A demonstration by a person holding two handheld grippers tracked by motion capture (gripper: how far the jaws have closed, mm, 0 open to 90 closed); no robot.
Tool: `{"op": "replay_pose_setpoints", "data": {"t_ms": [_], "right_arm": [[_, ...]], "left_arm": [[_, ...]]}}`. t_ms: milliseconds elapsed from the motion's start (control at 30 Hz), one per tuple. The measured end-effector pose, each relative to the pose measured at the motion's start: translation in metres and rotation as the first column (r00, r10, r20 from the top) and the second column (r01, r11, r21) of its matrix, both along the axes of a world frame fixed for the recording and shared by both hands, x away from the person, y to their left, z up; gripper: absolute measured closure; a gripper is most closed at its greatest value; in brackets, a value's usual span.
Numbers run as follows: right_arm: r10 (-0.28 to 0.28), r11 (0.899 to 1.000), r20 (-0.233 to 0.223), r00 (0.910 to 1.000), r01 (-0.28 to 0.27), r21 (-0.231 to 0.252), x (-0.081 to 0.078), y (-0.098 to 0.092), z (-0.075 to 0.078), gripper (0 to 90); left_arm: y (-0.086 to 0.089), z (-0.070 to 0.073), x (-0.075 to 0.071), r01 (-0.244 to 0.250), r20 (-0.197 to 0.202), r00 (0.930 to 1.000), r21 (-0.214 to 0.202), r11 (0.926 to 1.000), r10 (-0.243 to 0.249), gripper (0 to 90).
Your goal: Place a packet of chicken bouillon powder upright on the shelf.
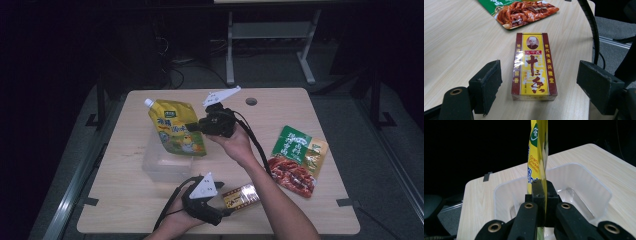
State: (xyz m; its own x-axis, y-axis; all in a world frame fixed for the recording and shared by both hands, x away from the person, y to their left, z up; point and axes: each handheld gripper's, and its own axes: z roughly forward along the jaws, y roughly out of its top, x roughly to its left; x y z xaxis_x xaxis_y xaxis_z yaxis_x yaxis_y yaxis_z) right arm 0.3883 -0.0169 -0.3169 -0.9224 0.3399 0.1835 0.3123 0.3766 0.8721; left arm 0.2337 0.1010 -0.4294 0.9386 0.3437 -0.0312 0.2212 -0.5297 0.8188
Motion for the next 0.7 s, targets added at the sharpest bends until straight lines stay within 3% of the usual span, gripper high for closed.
{"op": "replay_pose_setpoints", "data": {"t_ms": [367, 567, 700], "right_arm": [[-0.001, 1.0, -0.028, 0.9996, 0.0, -0.018, 0.007, 0.027, -0.012, 89.8], [0.0, 0.998, -0.024, 0.9997, -0.002, -0.067, 0.009, 0.046, -0.021, 89.8], [-0.004, 0.998, -0.042, 0.9991, 0.001, -0.069, 0.011, 0.051, -0.026, 89.9]], "left_arm": [[0.0, -0.002, 0.0, 0.003, 0.0, 1.0, -0.002, 1.0, -0.003, 19.5], [0.003, -0.002, 0.002, -0.003, 0.002, 1.0, -0.002, 1.0, 0.003, 19.4], [0.003, -0.003, 0.001, -0.002, -0.002, 1.0, 0.002, 1.0, 0.002, 19.4]]}}
